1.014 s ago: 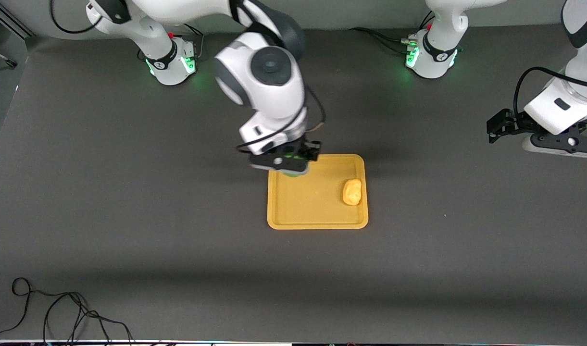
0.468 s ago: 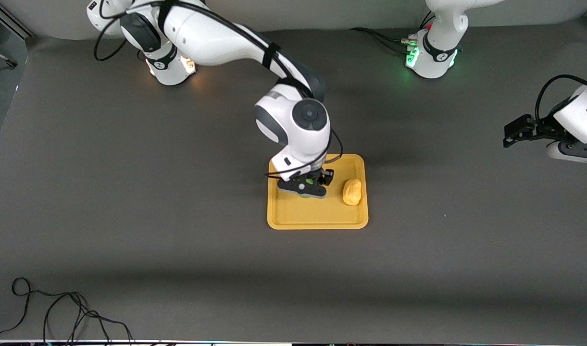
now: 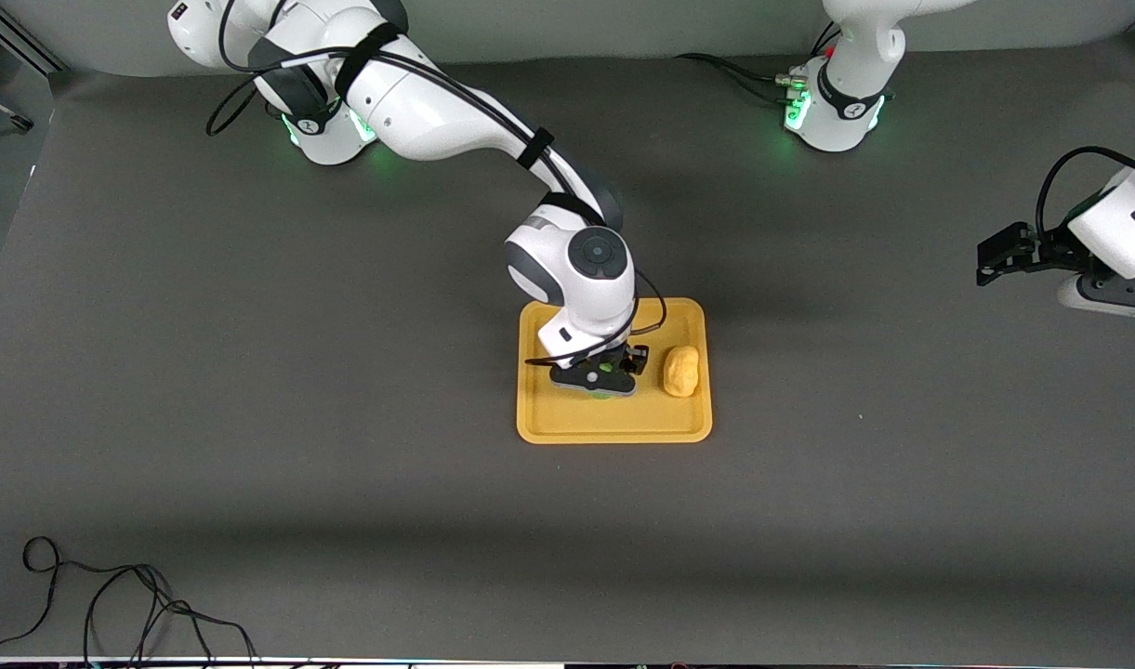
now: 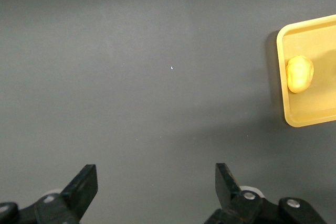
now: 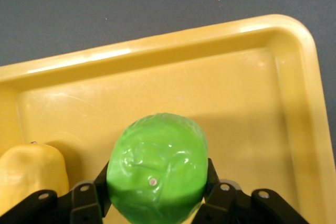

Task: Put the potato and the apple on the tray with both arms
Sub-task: 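Carry the apple over the tray with the right gripper and lower it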

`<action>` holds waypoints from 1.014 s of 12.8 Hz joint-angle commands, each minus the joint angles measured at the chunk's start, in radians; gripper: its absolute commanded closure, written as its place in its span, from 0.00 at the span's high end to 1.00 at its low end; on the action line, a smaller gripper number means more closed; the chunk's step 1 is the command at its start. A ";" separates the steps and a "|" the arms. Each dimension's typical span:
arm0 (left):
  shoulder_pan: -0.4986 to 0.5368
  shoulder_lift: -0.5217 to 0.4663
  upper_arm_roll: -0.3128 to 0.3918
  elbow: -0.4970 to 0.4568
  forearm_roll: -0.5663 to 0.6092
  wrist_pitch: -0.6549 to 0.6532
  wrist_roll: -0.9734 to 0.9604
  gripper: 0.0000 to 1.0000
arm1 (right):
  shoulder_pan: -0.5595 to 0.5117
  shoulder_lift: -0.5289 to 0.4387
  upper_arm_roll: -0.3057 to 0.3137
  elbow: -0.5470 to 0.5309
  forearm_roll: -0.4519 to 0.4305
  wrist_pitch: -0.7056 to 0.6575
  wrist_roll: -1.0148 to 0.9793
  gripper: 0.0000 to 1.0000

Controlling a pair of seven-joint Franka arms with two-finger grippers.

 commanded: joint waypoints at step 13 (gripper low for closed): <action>-0.004 0.050 -0.009 0.039 0.024 0.009 0.010 1.00 | -0.045 -0.306 -0.004 0.068 0.033 -0.414 0.015 1.00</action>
